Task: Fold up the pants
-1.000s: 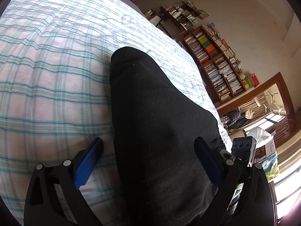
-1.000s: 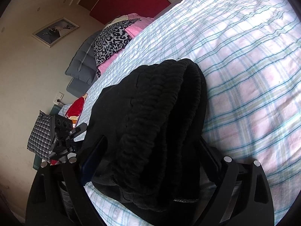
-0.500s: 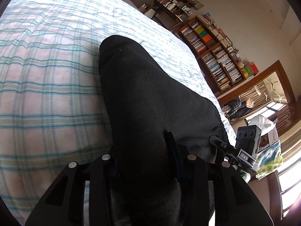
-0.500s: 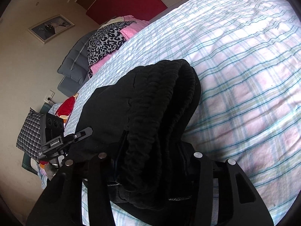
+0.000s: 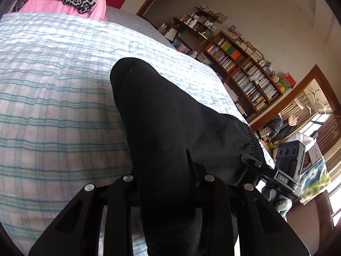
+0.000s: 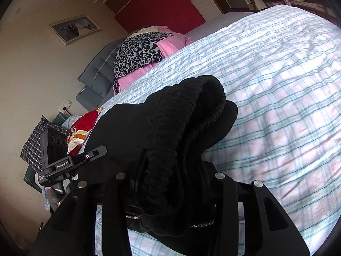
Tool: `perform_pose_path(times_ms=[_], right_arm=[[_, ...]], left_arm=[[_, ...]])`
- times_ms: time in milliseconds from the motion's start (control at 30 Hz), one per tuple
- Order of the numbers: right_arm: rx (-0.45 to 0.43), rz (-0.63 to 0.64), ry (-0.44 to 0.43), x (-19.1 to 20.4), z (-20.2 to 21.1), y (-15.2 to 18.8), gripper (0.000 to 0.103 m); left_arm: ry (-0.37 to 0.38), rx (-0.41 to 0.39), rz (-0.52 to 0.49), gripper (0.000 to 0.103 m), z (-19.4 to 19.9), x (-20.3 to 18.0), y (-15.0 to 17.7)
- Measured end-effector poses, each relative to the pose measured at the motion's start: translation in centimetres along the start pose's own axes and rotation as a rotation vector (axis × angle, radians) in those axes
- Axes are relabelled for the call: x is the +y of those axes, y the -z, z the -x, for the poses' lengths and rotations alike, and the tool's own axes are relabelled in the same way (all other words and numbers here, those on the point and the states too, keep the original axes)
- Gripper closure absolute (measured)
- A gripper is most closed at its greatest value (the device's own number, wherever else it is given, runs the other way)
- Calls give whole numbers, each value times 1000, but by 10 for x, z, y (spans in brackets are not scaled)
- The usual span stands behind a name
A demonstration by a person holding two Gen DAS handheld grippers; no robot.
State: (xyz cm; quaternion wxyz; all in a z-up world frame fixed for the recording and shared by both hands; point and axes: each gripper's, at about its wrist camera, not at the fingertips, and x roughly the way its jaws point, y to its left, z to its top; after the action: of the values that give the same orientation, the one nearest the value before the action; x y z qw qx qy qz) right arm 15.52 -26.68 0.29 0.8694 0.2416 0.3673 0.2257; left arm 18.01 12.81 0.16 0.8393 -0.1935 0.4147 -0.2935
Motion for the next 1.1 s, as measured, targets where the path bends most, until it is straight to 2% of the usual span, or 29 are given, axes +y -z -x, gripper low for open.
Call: perform_pose_path(times_ms=[133, 267, 567, 700, 800, 900, 967, 1033, 1100], right_arm=[[34, 37, -63, 35, -29, -9, 62], [85, 85, -102, 76, -76, -15, 62], [181, 211, -149, 174, -193, -22, 62], [206, 246, -141, 193, -229, -12, 62], [202, 276, -109, 193, -245, -1, 62], [209, 253, -117, 181, -253, 0, 62], [211, 267, -111, 179, -256, 0, 61], [212, 281, -94, 180, -257, 1, 57], [203, 305, -67, 180, -258, 3, 52]], left_arm=[[-42, -58, 6, 76, 42, 24, -7], [-111, -104, 28, 76, 82, 59, -16], [-256, -197, 135, 76, 165, 161, -22], [-277, -207, 199, 76, 176, 200, -17], [-277, -185, 260, 75, 166, 222, -10], [-276, -181, 283, 67, 163, 229, -7], [-319, -178, 267, 60, 163, 227, -6], [-375, -177, 263, 42, 162, 224, -4], [-394, -175, 273, 36, 162, 225, 0]])
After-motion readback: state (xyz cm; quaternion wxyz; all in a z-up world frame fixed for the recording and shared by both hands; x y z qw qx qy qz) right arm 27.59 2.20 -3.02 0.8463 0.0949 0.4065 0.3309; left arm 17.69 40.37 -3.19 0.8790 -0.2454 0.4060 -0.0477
